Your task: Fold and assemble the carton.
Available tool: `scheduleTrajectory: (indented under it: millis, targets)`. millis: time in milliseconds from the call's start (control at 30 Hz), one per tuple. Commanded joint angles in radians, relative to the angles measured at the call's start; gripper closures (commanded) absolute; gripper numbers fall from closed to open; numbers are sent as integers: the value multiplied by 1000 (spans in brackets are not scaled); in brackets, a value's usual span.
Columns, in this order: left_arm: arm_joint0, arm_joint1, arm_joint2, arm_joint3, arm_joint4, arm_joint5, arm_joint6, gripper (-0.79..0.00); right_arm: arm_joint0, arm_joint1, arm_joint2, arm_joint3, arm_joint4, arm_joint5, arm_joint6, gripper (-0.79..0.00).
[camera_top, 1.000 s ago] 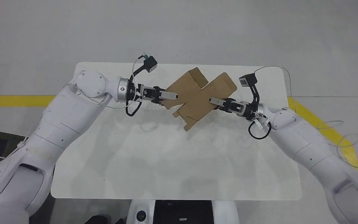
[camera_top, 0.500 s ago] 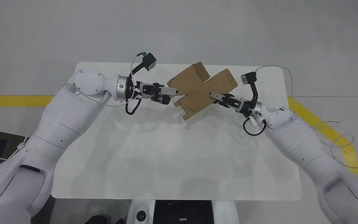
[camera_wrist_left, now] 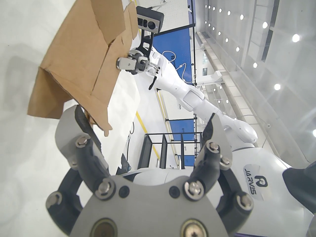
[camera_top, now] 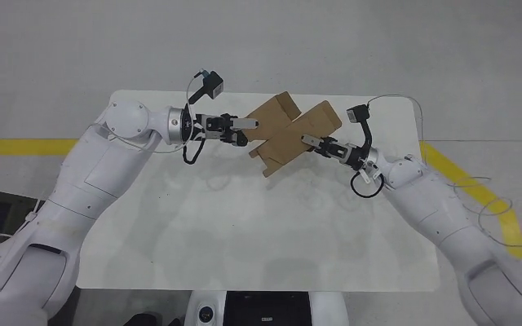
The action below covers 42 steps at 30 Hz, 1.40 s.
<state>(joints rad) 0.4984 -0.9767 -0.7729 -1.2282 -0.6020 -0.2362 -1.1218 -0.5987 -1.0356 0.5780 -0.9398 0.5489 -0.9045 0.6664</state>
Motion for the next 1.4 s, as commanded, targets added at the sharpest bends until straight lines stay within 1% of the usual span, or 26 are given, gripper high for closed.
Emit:
scheduleTrajectory:
  millis: [0,100,133,167,200,267,300,333,567,733,800,867,900,1000,1067,1133,1300,1367]
  targets:
    - [1,-4,-2,9,4,10,17,-785,-5,-2,9,-7,-3,2,7,0]
    - [3,-10,-4,21,-3,23,22,-785,-11,-5,21,-18,-7,8,18,0]
    - [4,-12,-6,28,-6,28,23,-754,-13,-6,25,-21,-9,10,22,0]
    - [4,-14,-7,33,-7,32,23,-634,-15,-8,28,-24,-11,12,24,0]
    - [4,-16,-8,38,-6,36,25,-560,-17,-9,32,-26,-12,13,27,0]
    - [4,-19,-9,46,-1,42,29,-499,-21,-12,38,-30,-16,16,33,0]
    - [4,-21,-9,49,2,44,30,-388,-23,-14,41,-31,-18,17,36,0]
    - [4,-23,-10,52,6,44,29,-363,-24,-15,44,-31,-21,18,40,0]
    - [6,-30,-10,68,62,42,19,-406,-38,-21,70,-25,-28,25,64,0]
    - [8,-32,-17,73,98,41,10,-502,-50,-24,91,-23,-36,29,73,0]
    - [8,-32,-20,73,118,36,3,-499,-53,-25,100,-24,-41,31,75,0]
    - [9,-32,-20,71,143,32,-4,-440,-57,-26,108,-26,-46,33,77,0]
    - [11,-32,-21,70,151,30,-6,-388,-59,-27,112,-26,-49,34,77,0]
    - [16,-33,-24,66,164,30,-10,-351,-64,-28,124,-29,-55,35,79,0]
    - [20,-34,-27,65,169,31,-10,-305,-68,-30,131,-31,-59,37,82,0]
    - [22,-35,-30,65,173,35,-10,-274,-71,-31,139,-32,-62,39,85,0]
    - [24,-39,-35,73,188,49,-3,-231,-80,-34,156,-38,-71,41,93,0]
    - [25,-41,-36,77,195,55,-1,-231,-83,-35,162,-40,-74,43,97,0]
